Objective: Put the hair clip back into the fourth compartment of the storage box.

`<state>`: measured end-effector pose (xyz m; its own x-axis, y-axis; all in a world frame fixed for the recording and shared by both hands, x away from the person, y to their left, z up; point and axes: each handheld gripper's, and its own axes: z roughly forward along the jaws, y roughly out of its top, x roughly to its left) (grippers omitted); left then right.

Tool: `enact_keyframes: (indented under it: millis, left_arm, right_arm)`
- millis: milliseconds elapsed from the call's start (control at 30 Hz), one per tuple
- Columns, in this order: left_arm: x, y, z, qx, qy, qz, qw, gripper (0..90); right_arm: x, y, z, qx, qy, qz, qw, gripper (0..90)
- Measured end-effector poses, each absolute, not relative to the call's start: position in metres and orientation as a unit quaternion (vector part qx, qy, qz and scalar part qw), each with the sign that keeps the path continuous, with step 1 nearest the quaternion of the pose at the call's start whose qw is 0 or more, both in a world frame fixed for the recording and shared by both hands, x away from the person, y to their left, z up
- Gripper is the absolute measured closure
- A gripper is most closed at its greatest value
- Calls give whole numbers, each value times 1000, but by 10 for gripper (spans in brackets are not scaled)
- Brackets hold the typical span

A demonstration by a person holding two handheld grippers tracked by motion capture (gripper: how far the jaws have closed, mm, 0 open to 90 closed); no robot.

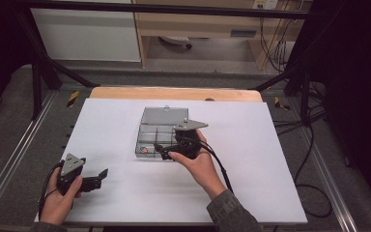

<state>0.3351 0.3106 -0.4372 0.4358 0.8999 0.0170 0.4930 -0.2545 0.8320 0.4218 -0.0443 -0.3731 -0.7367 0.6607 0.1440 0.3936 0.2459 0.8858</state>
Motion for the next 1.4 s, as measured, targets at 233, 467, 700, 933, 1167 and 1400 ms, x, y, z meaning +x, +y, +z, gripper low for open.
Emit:
enact_keyframes:
  millis: [233,467,700,933,1167,1400]
  left_arm:
    - [335,310,-438,752,461,247,400,66]
    - [334,309,-437,752,459,247,403,66]
    - [332,308,-436,751,458,249,405,67]
    - [331,308,-436,754,456,245,405,66]
    - [328,307,-435,753,456,238,411,66]
    - [327,309,-435,751,459,240,410,66]
  right_arm:
    - [413,-52,-364,329,783,508,143,33]
    - [406,-70,-362,321,787,502,160,31]
    - [403,-95,-357,328,776,511,167,29]
    - [391,-126,-359,338,763,519,184,30]
    - [378,-163,-370,354,745,526,209,31]
    - [374,-191,-386,378,731,524,219,38]
